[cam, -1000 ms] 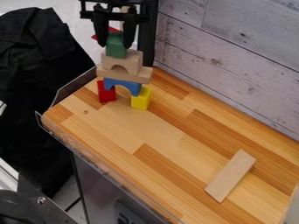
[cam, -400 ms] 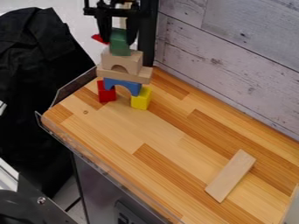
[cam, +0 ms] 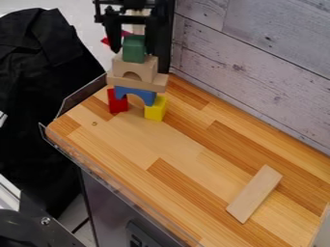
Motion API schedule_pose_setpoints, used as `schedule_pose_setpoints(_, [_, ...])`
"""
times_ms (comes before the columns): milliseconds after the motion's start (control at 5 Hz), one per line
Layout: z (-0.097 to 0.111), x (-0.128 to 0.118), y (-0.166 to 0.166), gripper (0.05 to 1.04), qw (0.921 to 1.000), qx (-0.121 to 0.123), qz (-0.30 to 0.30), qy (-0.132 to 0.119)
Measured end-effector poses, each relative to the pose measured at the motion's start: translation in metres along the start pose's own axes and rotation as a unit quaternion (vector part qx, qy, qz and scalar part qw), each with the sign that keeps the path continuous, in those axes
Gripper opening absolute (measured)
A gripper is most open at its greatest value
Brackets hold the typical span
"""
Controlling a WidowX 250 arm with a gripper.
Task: Put the green block on top of the arch
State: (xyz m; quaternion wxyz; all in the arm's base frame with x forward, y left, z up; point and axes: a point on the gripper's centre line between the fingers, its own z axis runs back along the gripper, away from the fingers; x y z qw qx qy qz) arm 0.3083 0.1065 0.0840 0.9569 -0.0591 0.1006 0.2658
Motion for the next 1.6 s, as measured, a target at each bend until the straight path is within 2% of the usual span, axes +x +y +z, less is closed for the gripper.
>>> schedule_pose_setpoints(200, [0.000, -0.001, -0.002, 1.003, 1.0000, -0.006, 0.002, 0.004])
schedule_pose_setpoints(400, [0.019, -0.003, -0.003, 0.999, 0.9998, -0.010, 0.006, -0.018])
schedule_pose_setpoints(600, [0.047, -0.009, -0.002, 0.999, 0.9986, 0.012, 0.001, -0.052])
schedule_pose_setpoints(800, [0.057, -0.018, -0.019, 0.999, 0.9965, 0.060, -0.030, -0.050])
schedule_pose_setpoints(1000, [0.043, -0.035, -0.055, 0.999, 0.9915, 0.086, -0.091, -0.035])
schedule_pose_setpoints(1200, [0.014, -0.058, -0.084, 0.999, 0.9875, 0.086, -0.132, -0.010])
schedule_pose_setpoints(1400, [-0.005, -0.067, -0.103, 0.999, 0.9857, 0.081, -0.148, -0.002])
schedule_pose_setpoints(1600, [-0.020, -0.067, -0.105, 0.999, 0.9891, 0.065, -0.132, -0.003])
